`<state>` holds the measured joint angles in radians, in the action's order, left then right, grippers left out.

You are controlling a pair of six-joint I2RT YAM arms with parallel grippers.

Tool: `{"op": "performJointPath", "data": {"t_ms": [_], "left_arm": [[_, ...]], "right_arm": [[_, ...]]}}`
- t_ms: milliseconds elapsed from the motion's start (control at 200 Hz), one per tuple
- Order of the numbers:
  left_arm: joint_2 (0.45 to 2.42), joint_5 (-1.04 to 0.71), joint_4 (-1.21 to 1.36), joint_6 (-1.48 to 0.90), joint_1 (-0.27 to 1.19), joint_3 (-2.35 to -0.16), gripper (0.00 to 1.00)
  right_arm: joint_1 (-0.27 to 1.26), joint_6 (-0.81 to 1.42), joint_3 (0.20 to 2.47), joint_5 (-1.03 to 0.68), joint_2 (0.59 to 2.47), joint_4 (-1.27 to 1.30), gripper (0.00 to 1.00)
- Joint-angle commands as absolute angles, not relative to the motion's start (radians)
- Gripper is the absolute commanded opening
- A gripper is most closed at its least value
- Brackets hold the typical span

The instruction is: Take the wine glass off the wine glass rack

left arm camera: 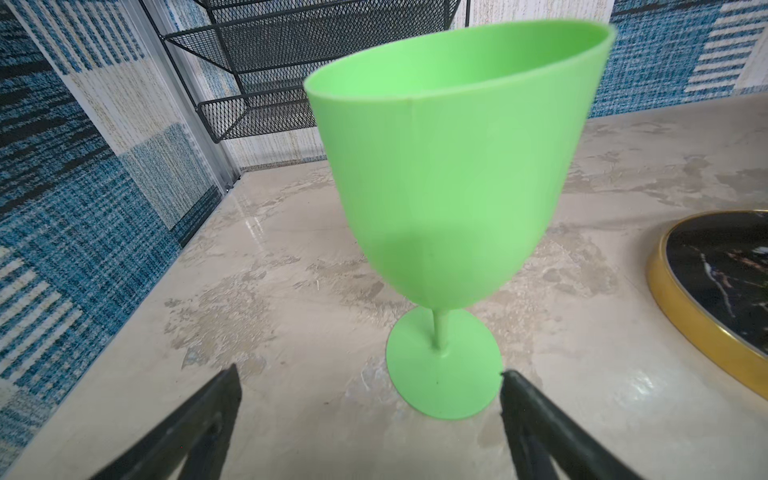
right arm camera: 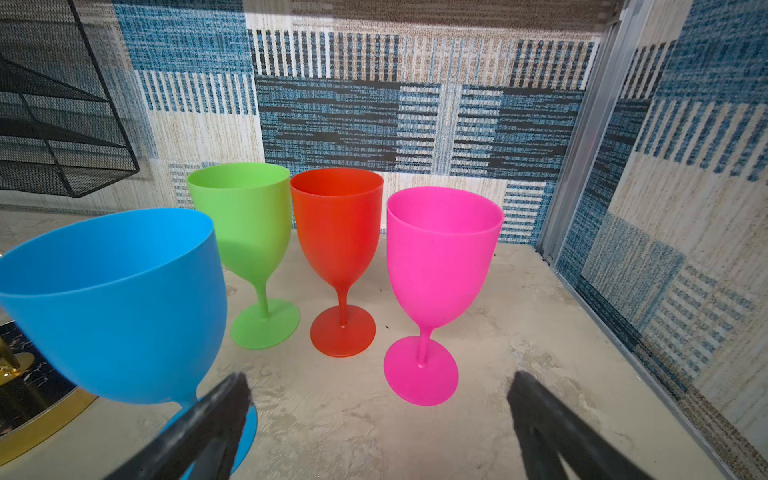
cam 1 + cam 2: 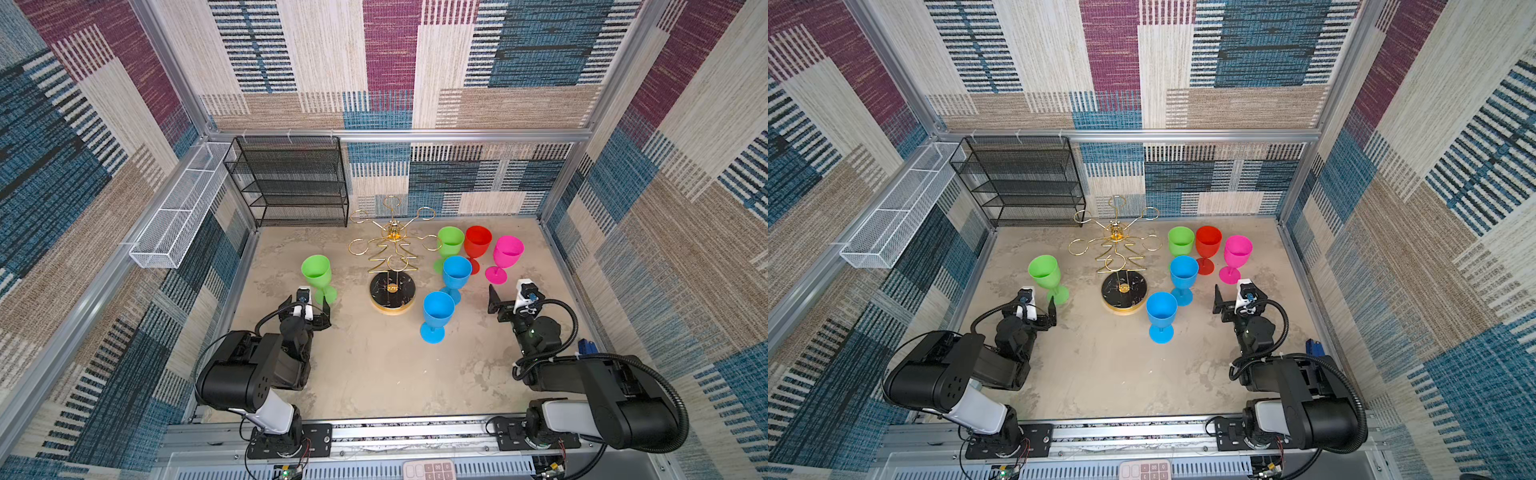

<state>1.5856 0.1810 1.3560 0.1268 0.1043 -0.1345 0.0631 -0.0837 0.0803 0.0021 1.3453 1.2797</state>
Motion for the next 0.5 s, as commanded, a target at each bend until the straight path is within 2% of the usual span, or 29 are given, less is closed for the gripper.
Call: {"op": "performJointPath", "data": {"t_ms": [0, 496], "left_arm": [[1.591, 0.226, 1.411, 0.094, 0.106, -0.143, 0.99], [1.594, 0.263, 1.408, 0.083, 0.109, -0.148, 0.99]], "right_arm": [[0.06, -0.095, 0.09, -0.005, 1.37, 1.357, 0.99], [0.054, -0.08, 0.083, 0.012, 1.362, 1.362, 0.99]]}}
